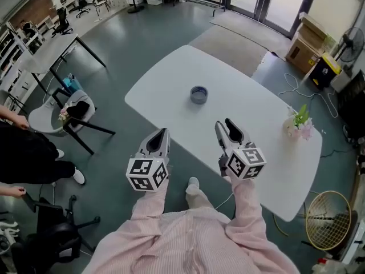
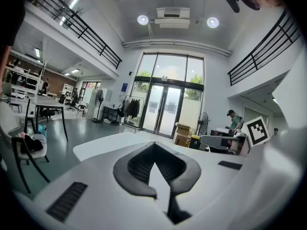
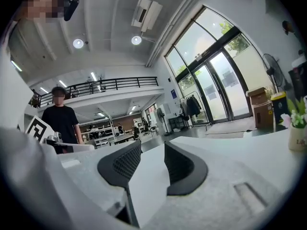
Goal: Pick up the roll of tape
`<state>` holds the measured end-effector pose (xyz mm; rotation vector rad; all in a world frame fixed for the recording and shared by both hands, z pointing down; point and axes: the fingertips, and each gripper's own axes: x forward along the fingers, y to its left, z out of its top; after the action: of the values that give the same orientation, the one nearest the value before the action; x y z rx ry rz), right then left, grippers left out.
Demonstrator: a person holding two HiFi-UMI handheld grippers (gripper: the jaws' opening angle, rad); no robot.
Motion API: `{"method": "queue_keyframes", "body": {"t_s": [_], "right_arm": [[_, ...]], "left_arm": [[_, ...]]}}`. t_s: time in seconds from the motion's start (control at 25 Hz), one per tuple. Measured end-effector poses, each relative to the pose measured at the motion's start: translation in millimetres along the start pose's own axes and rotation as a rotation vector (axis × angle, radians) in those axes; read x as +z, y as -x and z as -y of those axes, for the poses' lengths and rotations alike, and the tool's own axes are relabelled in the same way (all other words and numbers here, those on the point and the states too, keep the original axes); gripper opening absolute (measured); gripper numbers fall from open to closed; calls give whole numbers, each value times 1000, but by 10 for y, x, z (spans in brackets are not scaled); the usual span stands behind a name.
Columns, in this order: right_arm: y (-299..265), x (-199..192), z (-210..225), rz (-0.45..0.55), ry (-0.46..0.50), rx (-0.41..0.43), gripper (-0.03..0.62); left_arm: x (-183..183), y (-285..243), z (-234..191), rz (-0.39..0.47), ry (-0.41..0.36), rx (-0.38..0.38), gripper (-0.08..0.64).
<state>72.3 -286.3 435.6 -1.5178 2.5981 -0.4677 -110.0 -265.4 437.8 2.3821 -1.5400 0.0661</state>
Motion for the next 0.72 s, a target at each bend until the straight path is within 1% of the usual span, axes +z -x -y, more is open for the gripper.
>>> {"method": "queue_keyframes", "body": {"t_s": [0.2, 0.36, 0.52, 0.72], "right_arm": [[-416, 54, 360, -40, -13, 15, 136], [-755, -22, 543, -98, -3, 40, 135], [-1102, -174, 643, -197, 60, 80, 137], [-1482, -325, 729, -314, 142, 128, 137]], "left_arm": [[-5, -486, -49, -39, 22, 6, 0], [-71, -783, -146, -71, 48, 14, 0], [-158, -1003, -255, -110, 73, 21, 0], [-274, -1257, -382, -169, 82, 32, 0]]}}
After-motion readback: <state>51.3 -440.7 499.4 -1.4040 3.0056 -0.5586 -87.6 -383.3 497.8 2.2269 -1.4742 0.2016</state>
